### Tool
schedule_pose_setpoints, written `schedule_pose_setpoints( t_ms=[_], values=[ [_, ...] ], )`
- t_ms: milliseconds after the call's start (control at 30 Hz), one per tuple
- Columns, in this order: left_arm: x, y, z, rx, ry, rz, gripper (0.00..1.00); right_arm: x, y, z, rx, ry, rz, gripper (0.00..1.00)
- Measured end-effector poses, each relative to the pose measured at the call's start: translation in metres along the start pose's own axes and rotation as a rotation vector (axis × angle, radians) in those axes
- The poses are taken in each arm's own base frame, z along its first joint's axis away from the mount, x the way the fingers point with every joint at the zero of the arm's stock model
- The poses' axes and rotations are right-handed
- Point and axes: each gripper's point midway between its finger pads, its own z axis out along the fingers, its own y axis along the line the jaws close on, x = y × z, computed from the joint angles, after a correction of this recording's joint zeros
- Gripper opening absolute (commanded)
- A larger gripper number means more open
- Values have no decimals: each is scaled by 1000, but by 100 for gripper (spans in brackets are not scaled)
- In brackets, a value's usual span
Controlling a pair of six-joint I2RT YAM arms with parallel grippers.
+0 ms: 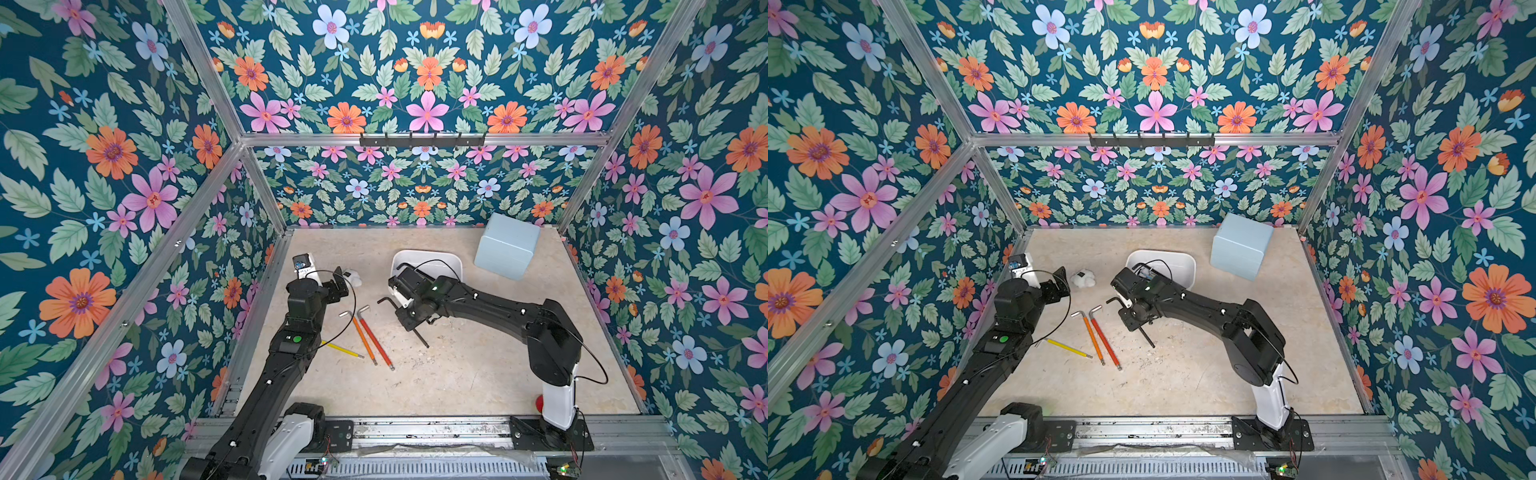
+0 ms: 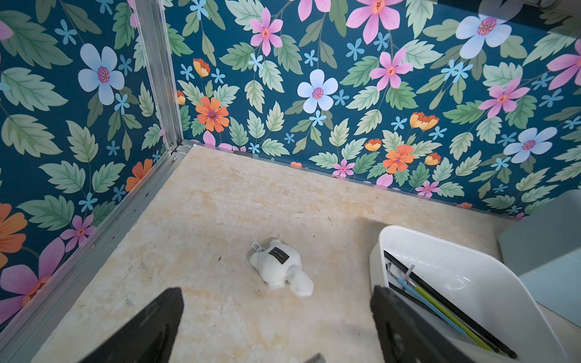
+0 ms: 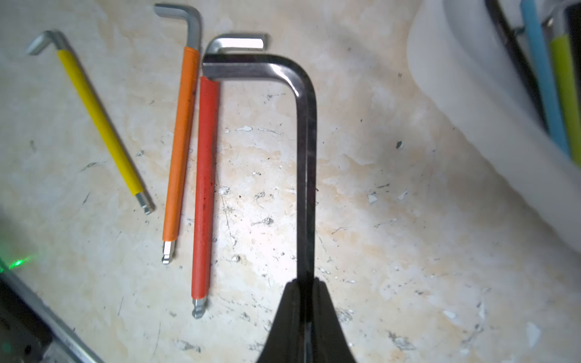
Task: Put the hex key on the desktop into the storage box
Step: Pick up the Allen key from the center of the board, then place the Allen key in the storage box.
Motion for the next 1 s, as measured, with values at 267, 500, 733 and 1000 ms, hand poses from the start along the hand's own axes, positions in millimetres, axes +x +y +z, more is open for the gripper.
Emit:
schedule_pose_setpoints(
  t_ms=[267,500,733,1000],
  values=[
    [0,0,0,-1,-1,0,99,-28,-25,-44,-72,-87,-233,0],
    [0,0,0,-1,0,0,99,-61,-98,-48,33,-112,-230,0],
    [0,1,0,-5,-1,0,99,-80,-166,-22,132,-57,-195,0],
    [0,2,0,-13,-1,1,99,-86,-197,21,149,-3,-181,0]
  ],
)
